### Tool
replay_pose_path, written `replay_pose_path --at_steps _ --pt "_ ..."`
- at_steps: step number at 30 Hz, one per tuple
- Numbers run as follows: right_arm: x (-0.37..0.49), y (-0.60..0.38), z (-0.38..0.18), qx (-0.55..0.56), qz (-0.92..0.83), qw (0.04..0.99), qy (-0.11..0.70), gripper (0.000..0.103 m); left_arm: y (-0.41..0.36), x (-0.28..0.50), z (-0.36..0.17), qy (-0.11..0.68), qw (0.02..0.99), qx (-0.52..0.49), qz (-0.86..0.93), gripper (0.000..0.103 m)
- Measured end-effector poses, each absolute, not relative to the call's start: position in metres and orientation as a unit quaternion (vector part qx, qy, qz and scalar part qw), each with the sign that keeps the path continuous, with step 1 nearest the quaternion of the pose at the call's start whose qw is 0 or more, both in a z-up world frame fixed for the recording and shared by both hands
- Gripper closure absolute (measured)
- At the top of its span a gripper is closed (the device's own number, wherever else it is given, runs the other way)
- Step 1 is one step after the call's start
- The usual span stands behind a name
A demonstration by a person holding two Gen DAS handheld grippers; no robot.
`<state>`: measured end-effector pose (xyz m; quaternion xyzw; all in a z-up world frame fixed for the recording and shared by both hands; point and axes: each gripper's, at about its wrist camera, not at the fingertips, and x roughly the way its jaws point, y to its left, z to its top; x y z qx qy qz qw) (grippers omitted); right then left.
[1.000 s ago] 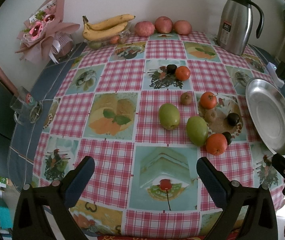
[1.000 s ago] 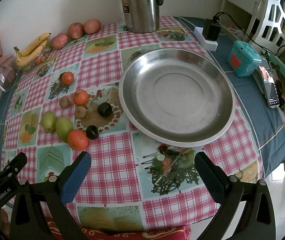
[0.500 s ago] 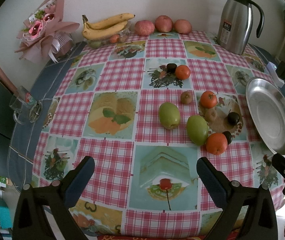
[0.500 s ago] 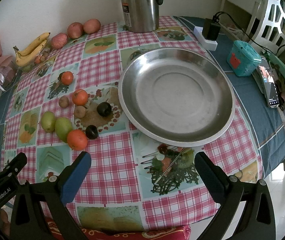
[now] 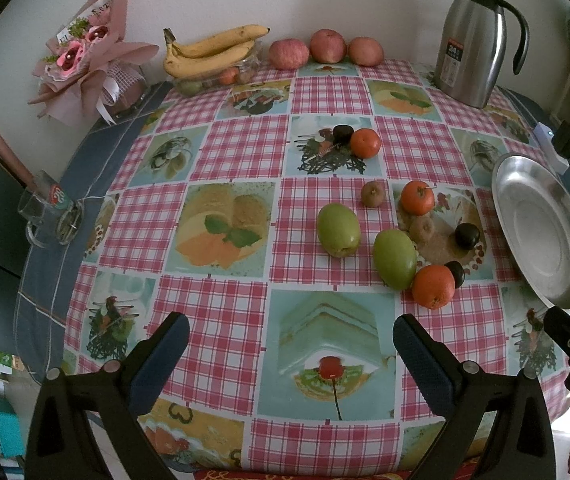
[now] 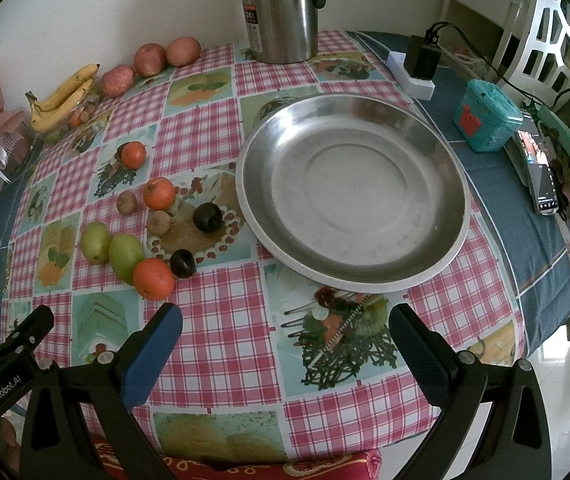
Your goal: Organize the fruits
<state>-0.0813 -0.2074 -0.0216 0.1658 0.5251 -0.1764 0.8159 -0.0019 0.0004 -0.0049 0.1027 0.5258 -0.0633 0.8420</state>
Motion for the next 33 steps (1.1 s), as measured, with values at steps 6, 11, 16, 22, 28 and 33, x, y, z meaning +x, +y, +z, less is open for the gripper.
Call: replay_pose_path --at_steps 6,11,16,22,28,33 --pt "-0.0812 -0.2079 -0.0214 0.166 -0.176 0.816 0.526 0.0 0.0004 -0.0023 -0.0053 0.526 0.842 0.102 -0.063 0.0" --pt "-0.0813 -0.2081 -0.0215 0.167 -0.176 0.815 0.526 0.0 0.0003 -0.0021 -0.0052 0.526 0.842 0.102 -0.063 0.0" --pt "-0.0818 -0.2081 -0.0213 0.168 -0.176 0.815 0.525 0.0 0.0003 -0.0021 -0.0051 0.526 0.842 0.103 -0.063 0.0" --pt "-0.0817 -0.2086 -0.0214 0.169 -0.176 0.815 0.526 0.0 0.0004 -0.0013 -0.0045 0.527 0.841 0.103 -0.064 0.0" --pt "-0.082 -0.2088 -0.0216 0.167 -0.176 0.815 0.526 0.0 0.0008 -0.0022 -0.006 0.528 0.841 0.099 -0.067 0.0" --pt "-0.0798 -0.2062 -0.0218 0.164 -0.16 0.816 0.53 0.0 0.0043 0.0065 -0.0044 0.542 0.833 0.078 -0.074 0.0"
